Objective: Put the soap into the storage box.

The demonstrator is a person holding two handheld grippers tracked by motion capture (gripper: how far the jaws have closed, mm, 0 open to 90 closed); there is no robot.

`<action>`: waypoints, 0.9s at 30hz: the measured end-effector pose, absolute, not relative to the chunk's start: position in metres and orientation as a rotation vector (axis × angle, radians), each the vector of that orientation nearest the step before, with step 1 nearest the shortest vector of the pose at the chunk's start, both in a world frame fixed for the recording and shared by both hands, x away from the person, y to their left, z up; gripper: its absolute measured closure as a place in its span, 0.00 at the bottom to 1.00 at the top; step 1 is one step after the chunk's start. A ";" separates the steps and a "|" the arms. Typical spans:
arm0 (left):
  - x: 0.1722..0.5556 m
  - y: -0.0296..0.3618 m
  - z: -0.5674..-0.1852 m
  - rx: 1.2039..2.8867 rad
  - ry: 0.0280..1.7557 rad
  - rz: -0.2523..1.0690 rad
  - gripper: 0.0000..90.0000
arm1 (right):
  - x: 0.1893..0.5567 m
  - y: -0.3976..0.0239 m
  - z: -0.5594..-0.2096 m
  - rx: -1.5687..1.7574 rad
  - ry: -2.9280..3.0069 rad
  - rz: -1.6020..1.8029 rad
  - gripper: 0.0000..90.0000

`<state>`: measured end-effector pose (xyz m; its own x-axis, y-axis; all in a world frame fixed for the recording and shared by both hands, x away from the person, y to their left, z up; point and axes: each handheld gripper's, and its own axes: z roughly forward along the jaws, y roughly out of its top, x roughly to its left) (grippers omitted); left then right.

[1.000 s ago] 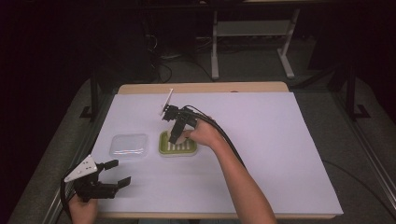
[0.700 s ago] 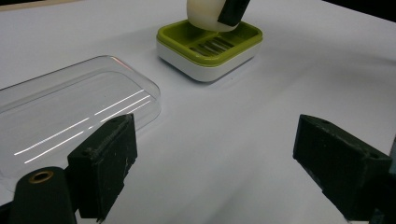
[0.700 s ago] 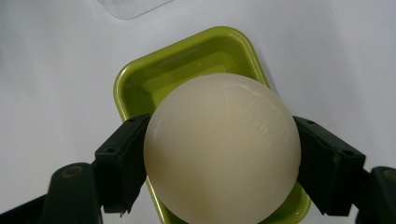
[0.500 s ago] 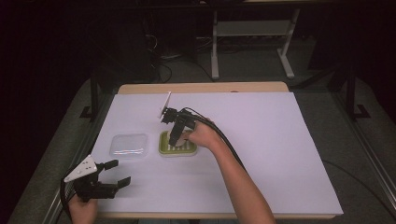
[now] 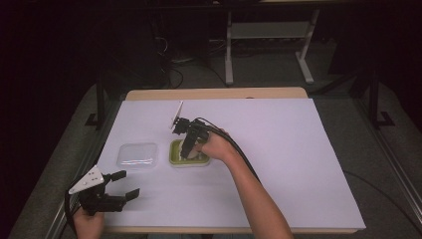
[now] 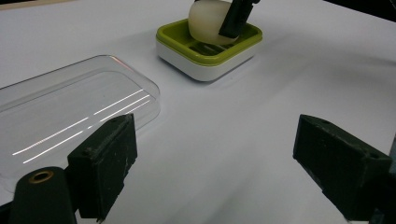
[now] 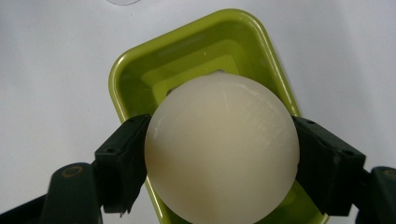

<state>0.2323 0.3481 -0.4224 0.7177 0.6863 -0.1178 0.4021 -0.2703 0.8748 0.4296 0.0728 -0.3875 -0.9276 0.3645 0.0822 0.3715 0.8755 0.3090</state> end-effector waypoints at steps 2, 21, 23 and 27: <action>0.232 0.348 -0.423 1.900 0.842 0.349 0.14 | 0.429 0.074 -0.389 -0.594 -3.021 -0.500 0.26; 0.232 0.348 -0.423 1.901 0.842 0.347 0.14 | 0.430 0.075 -0.392 -0.598 -3.022 -0.478 0.26; 0.232 0.348 -0.423 1.899 0.842 0.348 0.14 | 0.430 0.075 -0.393 -0.596 -3.024 -0.476 0.26; 0.232 0.348 -0.423 1.900 0.842 0.347 0.14 | 0.430 0.076 -0.393 -0.593 -3.023 -0.469 0.26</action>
